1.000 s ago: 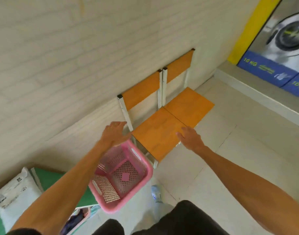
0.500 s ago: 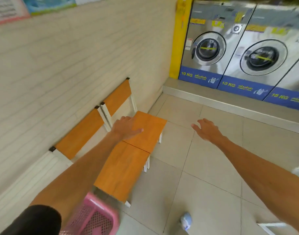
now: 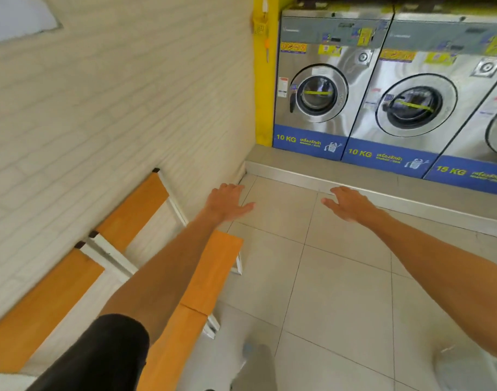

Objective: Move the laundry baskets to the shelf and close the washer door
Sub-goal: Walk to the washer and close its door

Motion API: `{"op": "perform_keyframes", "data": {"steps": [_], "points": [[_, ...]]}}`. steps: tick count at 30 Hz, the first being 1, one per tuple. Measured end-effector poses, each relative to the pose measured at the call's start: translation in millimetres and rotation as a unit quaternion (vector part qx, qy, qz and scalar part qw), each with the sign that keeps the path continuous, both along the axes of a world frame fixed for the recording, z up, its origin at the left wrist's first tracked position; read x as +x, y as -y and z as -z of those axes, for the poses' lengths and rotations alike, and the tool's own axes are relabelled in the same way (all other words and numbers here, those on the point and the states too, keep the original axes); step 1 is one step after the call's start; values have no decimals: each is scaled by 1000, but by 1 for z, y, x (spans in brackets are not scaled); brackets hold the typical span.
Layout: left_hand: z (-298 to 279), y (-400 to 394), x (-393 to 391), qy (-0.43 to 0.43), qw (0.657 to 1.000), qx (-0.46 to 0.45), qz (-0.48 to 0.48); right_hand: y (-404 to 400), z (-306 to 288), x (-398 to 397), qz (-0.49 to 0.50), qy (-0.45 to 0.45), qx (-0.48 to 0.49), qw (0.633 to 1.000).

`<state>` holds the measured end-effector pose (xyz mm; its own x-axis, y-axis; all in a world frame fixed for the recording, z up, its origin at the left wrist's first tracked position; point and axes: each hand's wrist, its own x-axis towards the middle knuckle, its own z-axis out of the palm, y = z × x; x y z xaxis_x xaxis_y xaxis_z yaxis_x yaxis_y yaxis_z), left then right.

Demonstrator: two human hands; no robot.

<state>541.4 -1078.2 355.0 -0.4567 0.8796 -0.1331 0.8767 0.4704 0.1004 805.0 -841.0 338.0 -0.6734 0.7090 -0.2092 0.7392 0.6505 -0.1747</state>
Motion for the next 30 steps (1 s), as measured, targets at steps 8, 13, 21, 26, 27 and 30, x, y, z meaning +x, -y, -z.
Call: {"op": "perform_keyframes", "data": {"steps": [8,13,21,26,27,30], "points": [[6,-180,-108,-13,1000,6,25,-166,7,-101,8,-23,-17,1000],[4,-300,-182,-30,998,-7,61,-289,17,-146,74,-37,-39,996],[4,-485,-273,-24,995,-5,93,-456,62,-204,114,-1,-70,991],[8,-598,-341,-22,996,1,88,-570,71,-285,73,20,-75,994],[6,-621,-356,-22,997,3,78,-597,69,-304,69,19,-74,995],[3,-680,-397,-28,998,8,64,-666,62,-354,69,-1,-85,994]]}}
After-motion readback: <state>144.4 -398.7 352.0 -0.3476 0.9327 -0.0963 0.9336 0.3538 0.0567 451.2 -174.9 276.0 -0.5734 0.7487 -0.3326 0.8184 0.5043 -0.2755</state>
